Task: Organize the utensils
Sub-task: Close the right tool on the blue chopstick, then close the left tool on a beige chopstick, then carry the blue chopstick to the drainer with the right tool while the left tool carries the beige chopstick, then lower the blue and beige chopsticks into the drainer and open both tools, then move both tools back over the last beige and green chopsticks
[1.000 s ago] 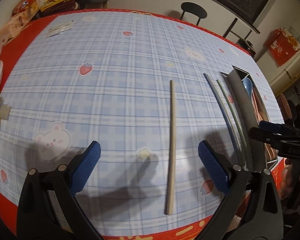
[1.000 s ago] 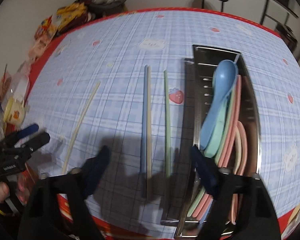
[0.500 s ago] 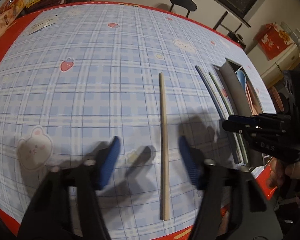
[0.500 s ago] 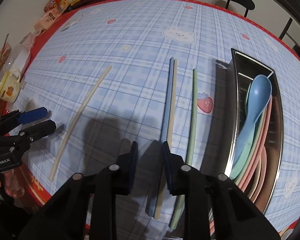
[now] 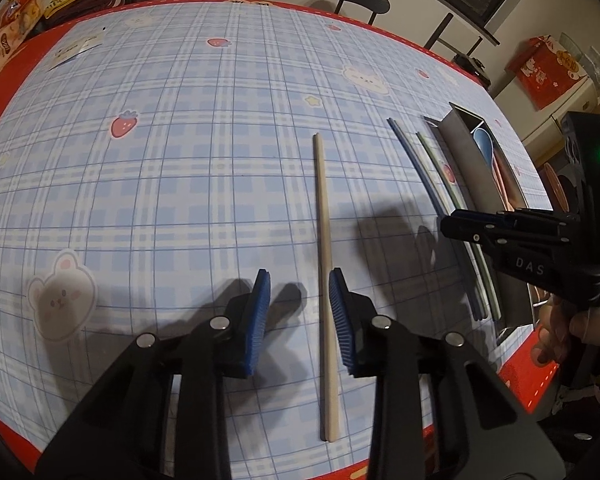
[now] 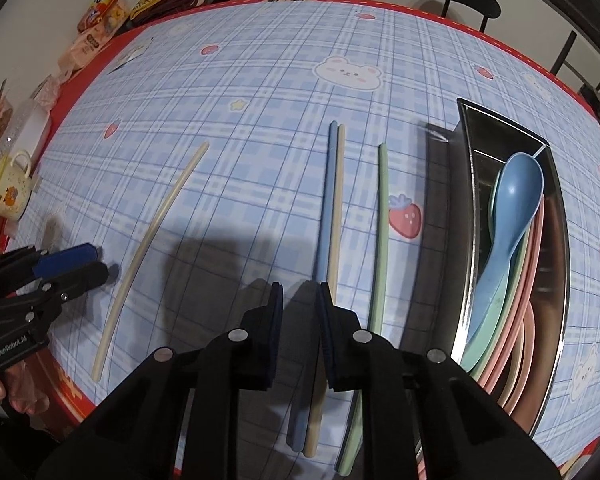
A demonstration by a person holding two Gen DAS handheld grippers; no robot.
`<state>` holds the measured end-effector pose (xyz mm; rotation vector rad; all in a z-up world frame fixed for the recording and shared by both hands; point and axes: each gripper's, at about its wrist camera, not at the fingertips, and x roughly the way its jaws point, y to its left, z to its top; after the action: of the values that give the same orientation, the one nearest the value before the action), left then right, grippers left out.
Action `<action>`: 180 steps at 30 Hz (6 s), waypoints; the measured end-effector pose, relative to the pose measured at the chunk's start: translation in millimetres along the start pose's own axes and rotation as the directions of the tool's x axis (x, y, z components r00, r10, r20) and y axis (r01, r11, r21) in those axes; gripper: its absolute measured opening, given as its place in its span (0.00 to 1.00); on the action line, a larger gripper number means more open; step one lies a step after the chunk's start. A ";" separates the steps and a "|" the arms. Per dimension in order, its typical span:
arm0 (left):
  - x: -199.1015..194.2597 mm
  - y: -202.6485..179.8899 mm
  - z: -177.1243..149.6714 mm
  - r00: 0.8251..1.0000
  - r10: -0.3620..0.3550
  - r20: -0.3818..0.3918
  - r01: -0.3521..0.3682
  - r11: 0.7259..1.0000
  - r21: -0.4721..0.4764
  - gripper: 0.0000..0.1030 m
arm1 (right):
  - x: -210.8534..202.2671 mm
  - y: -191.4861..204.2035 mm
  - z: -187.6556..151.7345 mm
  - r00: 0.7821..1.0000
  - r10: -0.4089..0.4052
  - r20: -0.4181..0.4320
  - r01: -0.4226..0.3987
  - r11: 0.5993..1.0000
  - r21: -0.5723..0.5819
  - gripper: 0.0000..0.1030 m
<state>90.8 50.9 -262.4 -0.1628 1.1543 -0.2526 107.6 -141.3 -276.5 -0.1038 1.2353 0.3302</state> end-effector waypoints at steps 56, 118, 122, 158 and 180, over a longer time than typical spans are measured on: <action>16.1 -11.4 -5.1 0.999 0.020 -0.038 -0.017 0.997 0.074 0.10 | -0.5 24.8 -21.6 1.000 -0.006 -0.006 0.006 0.997 -0.081 0.06; 13.9 -172.9 63.0 0.940 -0.321 -0.117 0.326 0.945 0.028 0.10 | -100.6 -157.1 -108.6 0.942 0.063 0.328 -0.225 0.847 0.483 0.06; 32.8 -189.5 61.4 0.932 -0.332 -0.144 0.337 0.941 0.011 0.10 | -98.8 -159.3 -108.5 0.948 0.071 0.312 -0.218 0.855 0.470 0.06; 6.6 -156.7 68.1 0.976 -0.207 0.073 0.211 0.976 -0.052 0.83 | -73.6 -159.9 -69.7 0.964 0.116 0.241 -0.211 0.884 0.417 0.35; 23.1 -92.7 36.1 0.999 -0.017 -0.035 0.013 0.992 -0.127 0.93 | -106.9 -122.3 -68.5 0.952 0.063 0.298 -0.162 0.934 0.318 0.94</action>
<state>122.2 -44.6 -244.7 -0.2794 1.2059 -0.1963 51.5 -295.1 -211.1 0.3064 0.9971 0.2182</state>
